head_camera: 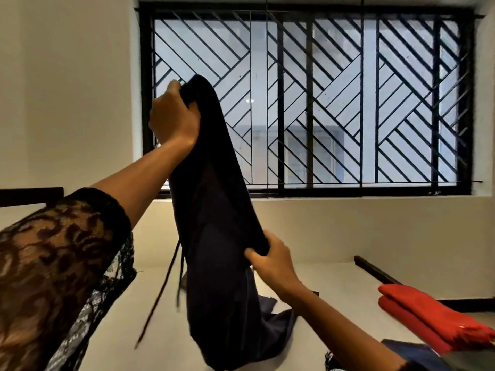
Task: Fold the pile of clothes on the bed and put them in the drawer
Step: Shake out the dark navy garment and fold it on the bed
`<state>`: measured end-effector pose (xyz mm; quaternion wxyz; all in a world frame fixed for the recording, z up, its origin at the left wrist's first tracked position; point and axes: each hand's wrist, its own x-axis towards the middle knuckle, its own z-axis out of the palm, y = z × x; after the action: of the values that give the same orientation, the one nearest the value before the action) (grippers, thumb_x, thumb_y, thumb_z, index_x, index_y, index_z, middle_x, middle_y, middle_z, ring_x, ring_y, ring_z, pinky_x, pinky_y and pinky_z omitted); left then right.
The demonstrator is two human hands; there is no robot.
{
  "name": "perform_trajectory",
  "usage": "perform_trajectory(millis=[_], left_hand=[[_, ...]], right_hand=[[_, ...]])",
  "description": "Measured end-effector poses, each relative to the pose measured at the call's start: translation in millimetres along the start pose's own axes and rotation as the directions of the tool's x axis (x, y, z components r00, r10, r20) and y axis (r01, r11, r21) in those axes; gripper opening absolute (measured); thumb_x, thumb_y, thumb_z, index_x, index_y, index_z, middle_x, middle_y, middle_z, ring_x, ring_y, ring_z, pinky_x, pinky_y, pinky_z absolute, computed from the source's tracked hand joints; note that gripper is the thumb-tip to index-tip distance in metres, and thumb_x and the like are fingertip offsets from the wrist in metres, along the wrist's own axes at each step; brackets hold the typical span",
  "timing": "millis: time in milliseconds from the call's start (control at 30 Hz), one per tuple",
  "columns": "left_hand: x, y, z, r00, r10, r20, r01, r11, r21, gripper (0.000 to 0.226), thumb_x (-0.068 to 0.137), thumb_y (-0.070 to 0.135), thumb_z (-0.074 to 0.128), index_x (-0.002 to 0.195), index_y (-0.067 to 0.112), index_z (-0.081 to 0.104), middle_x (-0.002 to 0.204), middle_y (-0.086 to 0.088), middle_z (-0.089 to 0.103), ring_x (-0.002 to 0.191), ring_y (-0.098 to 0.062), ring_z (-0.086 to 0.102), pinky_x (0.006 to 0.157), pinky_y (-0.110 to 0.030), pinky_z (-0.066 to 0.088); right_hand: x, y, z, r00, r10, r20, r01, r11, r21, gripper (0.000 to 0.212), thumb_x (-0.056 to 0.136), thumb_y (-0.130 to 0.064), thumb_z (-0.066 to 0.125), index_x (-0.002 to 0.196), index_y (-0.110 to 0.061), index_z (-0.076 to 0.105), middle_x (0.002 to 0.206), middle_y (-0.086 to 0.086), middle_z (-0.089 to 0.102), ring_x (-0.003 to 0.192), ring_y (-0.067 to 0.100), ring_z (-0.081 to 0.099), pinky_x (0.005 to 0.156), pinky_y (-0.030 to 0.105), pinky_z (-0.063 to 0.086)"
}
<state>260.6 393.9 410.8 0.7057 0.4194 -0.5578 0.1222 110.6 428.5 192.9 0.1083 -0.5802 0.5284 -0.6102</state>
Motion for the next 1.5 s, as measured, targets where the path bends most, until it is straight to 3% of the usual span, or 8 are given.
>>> perform_trajectory(millis=[233, 333, 500, 667, 833, 1033, 1367, 1500], left_hand=[[24, -37, -15, 0.979, -0.112, 0.168, 0.135, 0.982, -0.135, 0.04, 0.081, 0.043, 0.069, 0.103, 0.01, 0.065, 0.11, -0.012, 0.065, 0.106, -0.029, 0.058, 0.079, -0.031, 0.044], [25, -54, -20, 0.937, -0.154, 0.314, 0.243, 0.932, -0.269, 0.051, 0.065, 0.051, 0.079, 0.097, 0.012, 0.069, 0.105, -0.004, 0.067, 0.098, -0.018, 0.061, 0.087, -0.03, 0.05], [39, -39, -47, 0.835, -0.099, 0.541, 0.479, 0.614, -0.627, 0.029, 0.066, 0.042, 0.075, 0.055, 0.016, 0.072, 0.069, 0.004, 0.071, 0.058, -0.005, 0.066, 0.054, -0.018, 0.053], [46, -35, -61, 0.688, 0.134, 0.714, 0.648, 0.329, -0.686, 0.028, 0.062, 0.046, 0.068, 0.067, 0.02, 0.078, 0.085, 0.003, 0.074, 0.081, -0.007, 0.07, 0.068, -0.021, 0.056], [17, -57, -1, 0.436, -0.214, 0.874, 0.792, 0.552, -0.26, 0.022, 0.086, 0.026, 0.064, 0.071, 0.01, 0.066, 0.051, -0.001, 0.066, 0.042, -0.009, 0.062, 0.038, -0.023, 0.05], [-62, -77, 78, 0.27, -0.423, 0.865, 0.855, 0.518, -0.013, 0.014, 0.091, 0.009, 0.05, 0.08, 0.002, 0.056, 0.052, -0.009, 0.06, 0.038, -0.015, 0.056, 0.035, -0.019, 0.046], [-79, 6, 78, 0.181, 0.028, 0.983, 0.78, 0.604, -0.161, 0.032, 0.099, 0.033, 0.043, 0.105, 0.004, 0.055, 0.095, -0.018, 0.061, 0.079, -0.022, 0.062, 0.064, -0.027, 0.058], [-58, 15, 72, 0.326, 0.088, 0.941, 0.653, 0.699, -0.292, 0.017, 0.097, 0.006, 0.042, 0.108, 0.007, 0.055, 0.116, -0.023, 0.061, 0.094, -0.025, 0.065, 0.072, -0.027, 0.058]], right_hand=[[55, -27, -105, 0.852, 0.182, -0.491, -0.034, 0.955, 0.296, 0.013, 0.081, -0.014, 0.066, 0.071, -0.019, 0.061, 0.082, 0.008, 0.066, 0.071, 0.017, 0.059, 0.074, 0.04, 0.052], [78, -73, -156, 0.813, 0.011, -0.581, 0.102, 0.982, 0.161, 0.008, 0.083, -0.018, 0.062, 0.075, -0.018, 0.061, 0.082, 0.004, 0.065, 0.076, 0.017, 0.059, 0.078, 0.04, 0.052], [79, -154, -201, 0.718, -0.417, -0.557, 0.402, 0.902, -0.156, 0.013, 0.083, -0.022, 0.06, 0.089, -0.011, 0.065, 0.072, -0.006, 0.058, 0.066, 0.003, 0.051, 0.065, 0.027, 0.044], [90, -185, -216, 0.643, -0.528, -0.555, 0.469, 0.844, -0.259, 0.01, 0.083, -0.03, 0.058, 0.079, -0.022, 0.061, 0.066, -0.016, 0.059, 0.06, -0.004, 0.049, 0.063, 0.022, 0.041], [127, -114, -192, 0.892, -0.094, -0.442, -0.103, 0.91, -0.401, 0.032, 0.089, -0.032, 0.054, 0.088, -0.001, 0.061, 0.085, 0.018, 0.055, 0.08, 0.026, 0.055, 0.065, 0.032, 0.038], [136, -5, -130, 0.894, 0.346, -0.284, -0.416, 0.877, -0.241, 0.048, 0.091, -0.029, 0.054, 0.121, 0.008, 0.051, 0.124, 0.024, 0.056, 0.114, 0.039, 0.054, 0.095, 0.04, 0.047], [128, -50, -57, 0.99, 0.105, -0.094, -0.116, 0.986, -0.123, 0.037, 0.095, -0.036, 0.042, 0.108, -0.009, 0.063, 0.106, 0.014, 0.066, 0.097, 0.03, 0.062, 0.091, 0.046, 0.049], [113, -80, -76, 0.998, 0.041, 0.042, -0.045, 0.993, 0.113, 0.028, 0.09, -0.04, 0.057, 0.099, -0.016, 0.066, 0.097, 0.008, 0.07, 0.089, 0.022, 0.067, 0.083, 0.035, 0.055]])
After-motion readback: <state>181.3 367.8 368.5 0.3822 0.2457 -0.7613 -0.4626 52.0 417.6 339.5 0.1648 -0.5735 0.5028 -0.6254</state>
